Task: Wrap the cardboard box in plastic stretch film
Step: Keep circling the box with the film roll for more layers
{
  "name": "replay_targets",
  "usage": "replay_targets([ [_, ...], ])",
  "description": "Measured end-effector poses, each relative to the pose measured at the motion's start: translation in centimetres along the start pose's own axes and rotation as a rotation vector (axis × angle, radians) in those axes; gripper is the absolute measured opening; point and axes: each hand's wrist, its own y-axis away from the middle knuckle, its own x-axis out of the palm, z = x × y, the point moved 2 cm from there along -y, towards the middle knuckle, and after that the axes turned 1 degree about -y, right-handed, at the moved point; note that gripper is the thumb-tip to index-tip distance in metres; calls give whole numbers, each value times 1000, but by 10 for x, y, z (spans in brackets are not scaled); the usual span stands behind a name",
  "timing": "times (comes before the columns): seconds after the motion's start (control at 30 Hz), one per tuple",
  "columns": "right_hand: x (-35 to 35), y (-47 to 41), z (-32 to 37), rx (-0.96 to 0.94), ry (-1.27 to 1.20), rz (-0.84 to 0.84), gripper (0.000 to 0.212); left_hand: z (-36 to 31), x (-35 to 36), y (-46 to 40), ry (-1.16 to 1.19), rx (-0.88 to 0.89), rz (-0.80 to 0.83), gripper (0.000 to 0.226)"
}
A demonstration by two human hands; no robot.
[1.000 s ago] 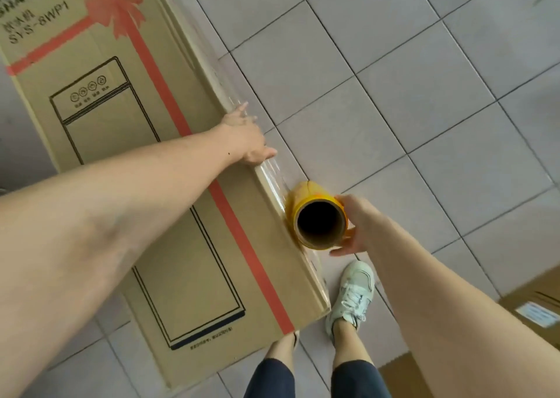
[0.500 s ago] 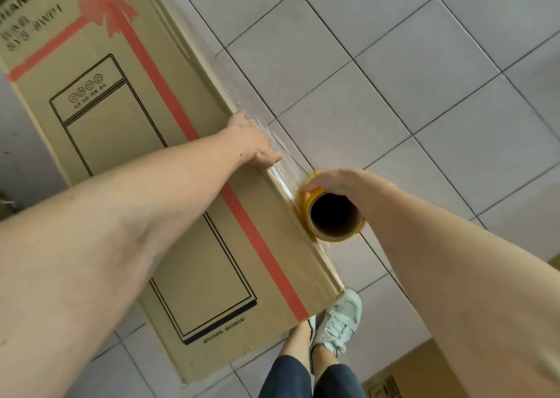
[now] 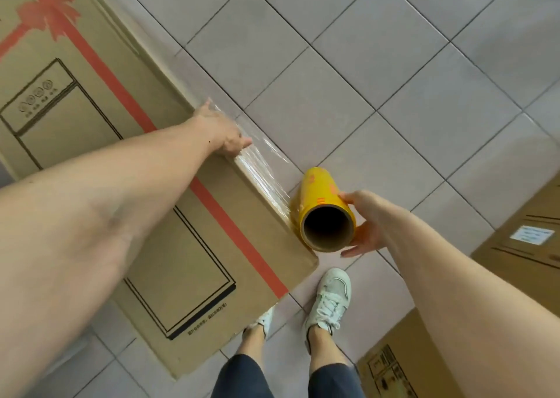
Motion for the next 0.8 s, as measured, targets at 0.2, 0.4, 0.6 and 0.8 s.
replay_targets([
  [0.2,46,15,59,-411,612,-321,43,-66,10,28,-18,257,23,63],
  [0.4,49,9,28,-221,604,-200,56,-65,7,35,16,161,51,64],
  [0.6,5,-1,-36,-48,61,-151,87,-64,7,34,31,135,57,66],
  [0.8,-10,-15,-94,41,-313,10,68,-68,6,36,41,85,58,66],
])
